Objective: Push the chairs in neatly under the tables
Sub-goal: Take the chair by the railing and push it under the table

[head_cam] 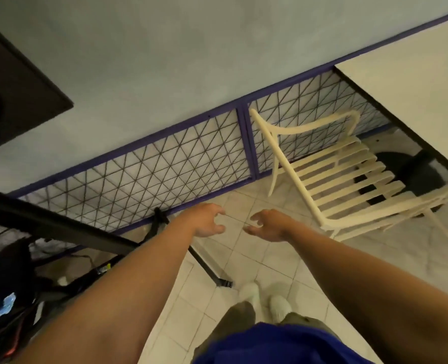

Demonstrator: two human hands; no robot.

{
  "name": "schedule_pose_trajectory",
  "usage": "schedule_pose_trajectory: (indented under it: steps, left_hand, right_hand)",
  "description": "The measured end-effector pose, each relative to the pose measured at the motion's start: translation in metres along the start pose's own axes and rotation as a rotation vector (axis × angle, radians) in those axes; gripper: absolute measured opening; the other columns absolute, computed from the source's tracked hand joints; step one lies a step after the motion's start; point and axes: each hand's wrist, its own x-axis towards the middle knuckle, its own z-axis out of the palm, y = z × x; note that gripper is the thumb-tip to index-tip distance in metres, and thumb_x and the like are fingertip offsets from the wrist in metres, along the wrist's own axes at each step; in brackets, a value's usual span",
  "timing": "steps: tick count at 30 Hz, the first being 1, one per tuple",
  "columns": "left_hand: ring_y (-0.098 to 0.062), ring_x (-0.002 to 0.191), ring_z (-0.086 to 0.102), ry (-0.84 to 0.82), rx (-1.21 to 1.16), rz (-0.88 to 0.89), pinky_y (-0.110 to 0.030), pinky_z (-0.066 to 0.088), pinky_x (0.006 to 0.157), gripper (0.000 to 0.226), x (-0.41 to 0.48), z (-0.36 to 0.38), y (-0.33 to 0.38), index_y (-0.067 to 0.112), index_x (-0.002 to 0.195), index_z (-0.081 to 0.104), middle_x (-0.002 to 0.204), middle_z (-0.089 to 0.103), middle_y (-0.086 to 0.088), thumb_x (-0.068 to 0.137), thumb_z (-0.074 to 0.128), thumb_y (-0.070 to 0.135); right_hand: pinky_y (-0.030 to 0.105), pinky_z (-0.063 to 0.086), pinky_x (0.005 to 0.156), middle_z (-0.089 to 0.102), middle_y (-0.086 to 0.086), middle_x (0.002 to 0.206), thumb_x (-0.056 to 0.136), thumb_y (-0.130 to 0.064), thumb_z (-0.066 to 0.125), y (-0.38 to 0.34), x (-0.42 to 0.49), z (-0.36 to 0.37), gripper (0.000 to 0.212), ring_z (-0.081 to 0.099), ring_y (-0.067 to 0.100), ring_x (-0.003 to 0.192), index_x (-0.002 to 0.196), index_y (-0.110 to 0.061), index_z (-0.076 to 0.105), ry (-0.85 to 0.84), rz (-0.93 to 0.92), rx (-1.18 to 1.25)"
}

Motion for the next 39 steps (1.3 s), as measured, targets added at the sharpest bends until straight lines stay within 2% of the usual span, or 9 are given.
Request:
schedule_pose_trajectory:
  steps: [7,13,16,20,23,27,32,35,39]
  left_hand:
    - [-0.024,0.130,0.051,-0.070,0.207,0.203,-0.045,0.042,0.108,0.062,0.092,-0.057,0.004,0.029,0.148,0.045,0.146,0.052,-0.002,0.092,0.065,0.043]
    - [-0.023,0.127,0.052,-0.113,0.368,0.379,-0.038,0.043,0.103,0.060,0.148,-0.090,0.021,0.025,0.146,0.048,0.144,0.054,-0.003,0.092,0.068,0.041]
    - [-0.023,0.128,0.052,-0.081,0.381,0.430,-0.042,0.044,0.105,0.063,0.175,-0.109,0.037,0.028,0.146,0.047,0.143,0.054,-0.002,0.089,0.068,0.045]
    - [-0.024,0.121,0.056,-0.026,0.395,0.488,-0.040,0.048,0.098,0.063,0.207,-0.128,0.067,0.031,0.145,0.048,0.137,0.057,-0.003,0.088,0.069,0.044]
    - [-0.025,0.119,0.057,-0.019,0.408,0.519,-0.043,0.050,0.098,0.066,0.225,-0.138,0.085,0.032,0.148,0.044,0.142,0.053,-0.005,0.088,0.070,0.042]
    - [-0.028,0.133,0.047,0.025,0.474,0.568,-0.044,0.041,0.106,0.069,0.251,-0.146,0.100,0.028,0.151,0.039,0.151,0.045,-0.001,0.089,0.070,0.037]
    - [-0.024,0.142,0.035,-0.056,0.652,0.637,-0.046,0.033,0.114,0.079,0.298,-0.150,0.105,0.029,0.155,0.031,0.156,0.037,0.000,0.087,0.071,0.034]
    - [-0.024,0.133,0.044,-0.139,0.789,0.707,-0.045,0.038,0.109,0.074,0.334,-0.154,0.112,0.033,0.151,0.037,0.149,0.047,0.000,0.085,0.072,0.031]
    - [-0.023,0.122,0.052,-0.352,0.888,0.739,-0.042,0.045,0.099,0.072,0.373,-0.164,0.120,0.045,0.149,0.037,0.142,0.053,0.003,0.088,0.071,0.026]
  right_hand:
    - [0.044,0.036,0.112,0.053,0.004,0.143,0.091,-0.063,0.052,0.000,0.038,-0.016,0.068,0.047,0.024,0.133,0.143,-0.021,0.049,0.122,0.197,0.150]
    - [0.042,0.039,0.109,0.057,0.005,0.140,0.091,-0.062,0.054,0.001,0.050,-0.021,0.068,0.051,0.024,0.129,0.143,-0.018,0.049,0.192,0.298,0.301]
    - [0.042,0.042,0.108,0.059,0.006,0.137,0.091,-0.060,0.055,0.007,0.055,-0.034,0.067,0.055,0.023,0.126,0.142,-0.017,0.050,0.241,0.324,0.357]
    - [0.043,0.043,0.107,0.058,0.005,0.139,0.092,-0.059,0.054,0.024,0.055,-0.062,0.064,0.053,0.024,0.127,0.142,-0.019,0.051,0.409,0.311,0.330]
    - [0.042,0.048,0.100,0.059,0.005,0.136,0.092,-0.055,0.057,0.040,0.054,-0.077,0.061,0.056,0.025,0.120,0.143,-0.021,0.049,0.494,0.342,0.337]
    - [0.044,0.049,0.096,0.057,0.006,0.135,0.091,-0.046,0.062,0.065,0.063,-0.083,0.062,0.056,0.026,0.116,0.144,-0.020,0.044,0.466,0.381,0.354]
    - [0.041,0.049,0.091,0.057,0.008,0.130,0.088,-0.042,0.066,0.088,0.073,-0.071,0.067,0.057,0.027,0.110,0.146,-0.023,0.038,0.277,0.538,0.396]
    - [0.038,0.049,0.086,0.060,0.005,0.123,0.085,-0.031,0.068,0.102,0.082,-0.058,0.059,0.057,0.023,0.099,0.140,-0.027,0.045,0.225,0.631,0.467]
    - [0.037,0.051,0.079,0.062,-0.001,0.107,0.082,-0.023,0.065,0.106,0.095,-0.051,0.040,0.059,0.020,0.089,0.120,-0.029,0.057,0.191,0.781,0.504]
